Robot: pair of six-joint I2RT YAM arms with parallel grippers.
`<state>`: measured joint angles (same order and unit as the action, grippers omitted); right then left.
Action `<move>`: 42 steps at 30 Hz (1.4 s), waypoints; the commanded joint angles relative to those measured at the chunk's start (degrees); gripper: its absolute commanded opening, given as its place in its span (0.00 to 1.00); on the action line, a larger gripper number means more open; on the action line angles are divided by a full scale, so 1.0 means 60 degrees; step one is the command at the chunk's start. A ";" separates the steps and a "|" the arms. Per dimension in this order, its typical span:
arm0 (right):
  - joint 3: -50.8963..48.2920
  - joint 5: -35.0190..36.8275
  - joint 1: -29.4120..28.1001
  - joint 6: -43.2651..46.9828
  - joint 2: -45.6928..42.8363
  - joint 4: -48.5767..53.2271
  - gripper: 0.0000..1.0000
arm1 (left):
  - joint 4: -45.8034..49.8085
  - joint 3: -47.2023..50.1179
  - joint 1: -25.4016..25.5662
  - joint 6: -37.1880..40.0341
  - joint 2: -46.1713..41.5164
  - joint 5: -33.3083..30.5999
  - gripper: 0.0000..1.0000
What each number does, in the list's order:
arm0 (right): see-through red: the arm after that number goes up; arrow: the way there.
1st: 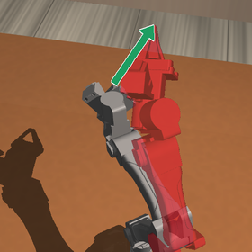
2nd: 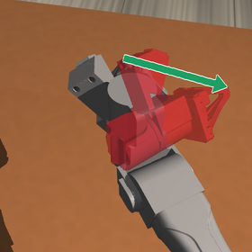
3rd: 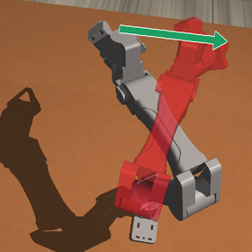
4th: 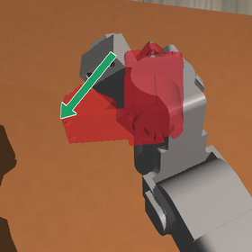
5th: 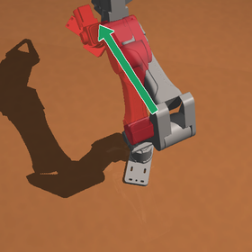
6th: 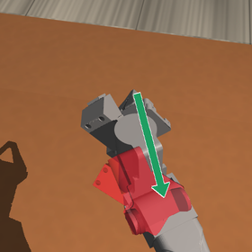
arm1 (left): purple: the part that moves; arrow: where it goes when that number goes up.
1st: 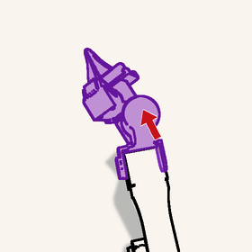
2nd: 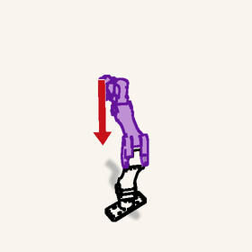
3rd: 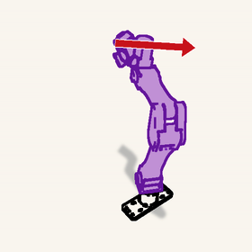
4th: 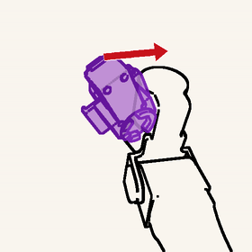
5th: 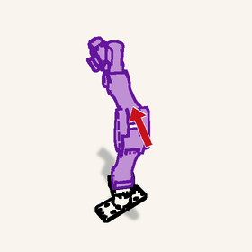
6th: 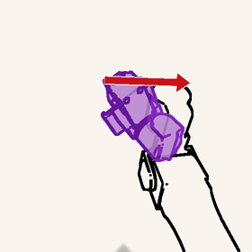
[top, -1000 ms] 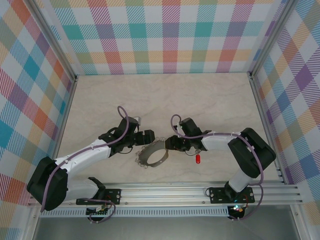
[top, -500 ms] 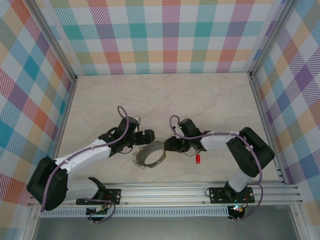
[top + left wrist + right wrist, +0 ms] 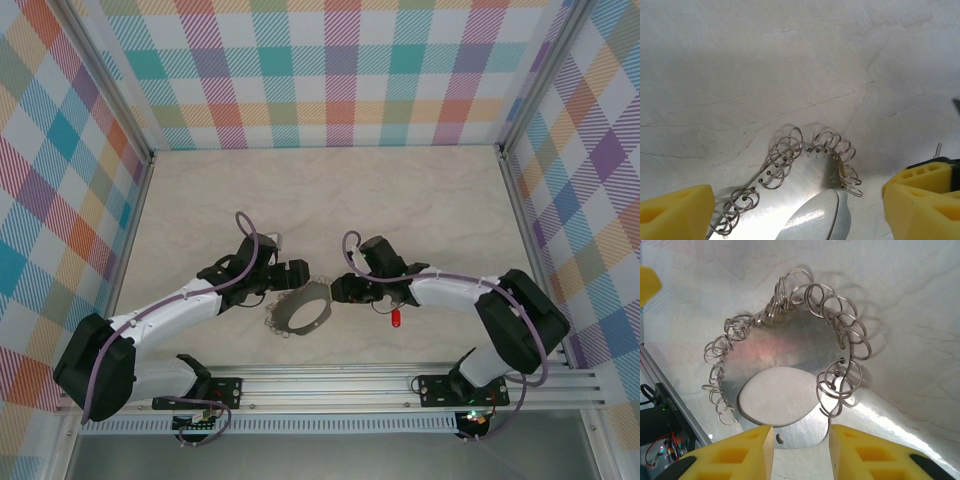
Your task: Put the keys on the keyring
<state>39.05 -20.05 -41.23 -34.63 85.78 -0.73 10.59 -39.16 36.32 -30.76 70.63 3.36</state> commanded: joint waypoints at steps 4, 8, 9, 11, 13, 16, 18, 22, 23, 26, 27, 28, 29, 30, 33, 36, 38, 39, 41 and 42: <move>0.0161 0.0565 -0.0054 0.1100 -0.0122 0.1154 0.31 | 0.0198 -0.0139 0.0125 0.0153 -0.0214 -0.0120 0.88; 0.0281 0.0555 -0.0078 0.1313 0.0224 0.1191 0.30 | 0.0198 -0.0137 0.0129 0.0147 -0.0271 -0.0134 0.88; 0.0325 0.0524 -0.0097 0.1330 0.0344 0.1157 0.30 | 0.0198 -0.0133 0.0136 0.0144 -0.0287 -0.0134 0.88; 0.0412 0.0483 -0.0129 0.1337 0.0572 0.1082 0.29 | 0.0224 -0.0129 0.0129 0.0137 -0.0324 -0.0150 0.87; 0.0521 0.0439 -0.0183 0.1363 0.0827 0.0994 0.28 | 0.0242 -0.0124 0.0125 0.0139 -0.0368 -0.0167 0.88; 0.0674 0.0387 -0.0268 0.1373 0.1129 0.0866 0.27 | 0.0270 -0.0110 0.0129 0.0148 -0.0382 -0.0194 0.88; 0.0805 0.0354 -0.0327 0.1389 0.1291 0.0811 0.27 | 0.0271 -0.0110 0.0128 0.0156 -0.0377 -0.0198 0.88; 0.1053 0.0367 -0.0422 0.1436 0.1543 0.0828 0.27 | 0.0231 -0.0095 0.0129 0.0147 -0.0360 -0.0224 0.88; 0.1091 0.0370 -0.0437 0.1438 0.1584 0.0825 0.28 | 0.0217 -0.0095 0.0129 0.0157 -0.0337 -0.0222 0.88; 0.1207 0.0412 -0.0452 0.1467 0.1724 0.0829 0.28 | 0.0174 -0.0094 0.0129 0.0165 -0.0292 -0.0210 0.88; 0.1237 0.0443 -0.0458 0.1470 0.1776 0.0830 0.28 | 0.0158 -0.0095 0.0129 0.0162 -0.0275 -0.0219 0.88; 0.1262 0.0471 -0.0448 0.1473 0.1807 0.0804 0.28 | 0.0147 -0.0095 0.0129 0.0165 -0.0245 -0.0200 0.88; 0.1289 0.0485 -0.0451 0.1466 0.1853 0.0797 0.28 | 0.0139 -0.0088 0.0122 0.0163 -0.0222 -0.0193 0.88; 0.1307 0.0500 -0.0452 0.1465 0.1898 0.0779 0.28 | 0.0125 -0.0081 0.0129 0.0172 -0.0214 -0.0178 0.88; 0.1376 0.0544 -0.0452 0.1448 0.2014 0.0723 0.28 | 0.0103 -0.0079 0.0125 0.0163 -0.0170 -0.0179 0.88; 0.1442 0.0629 -0.0445 0.1446 0.2107 0.0693 0.28 | 0.0052 -0.0066 0.0129 0.0163 -0.0143 -0.0168 0.88; 0.1475 0.0687 -0.0452 0.1447 0.2152 0.0679 0.27 | 0.0055 -0.0064 0.0129 0.0159 -0.0123 -0.0164 0.88; 0.1490 0.0706 -0.0452 0.1451 0.2182 0.0667 0.27 | 0.0038 -0.0054 0.0129 0.0163 -0.0123 -0.0164 0.88; 0.1505 0.0771 -0.0452 0.1450 0.2210 0.0647 0.25 | 0.0023 -0.0066 0.0129 0.0151 -0.0093 -0.0164 0.88; 0.1519 0.0794 -0.0452 0.1451 0.2238 0.0624 0.25 | 0.0010 -0.0065 0.0129 0.0150 -0.0072 -0.0164 0.88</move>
<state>46.54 -16.64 -43.59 -27.31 97.69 4.23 10.76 -39.16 36.34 -30.59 69.78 2.90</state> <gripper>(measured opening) 0.248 0.882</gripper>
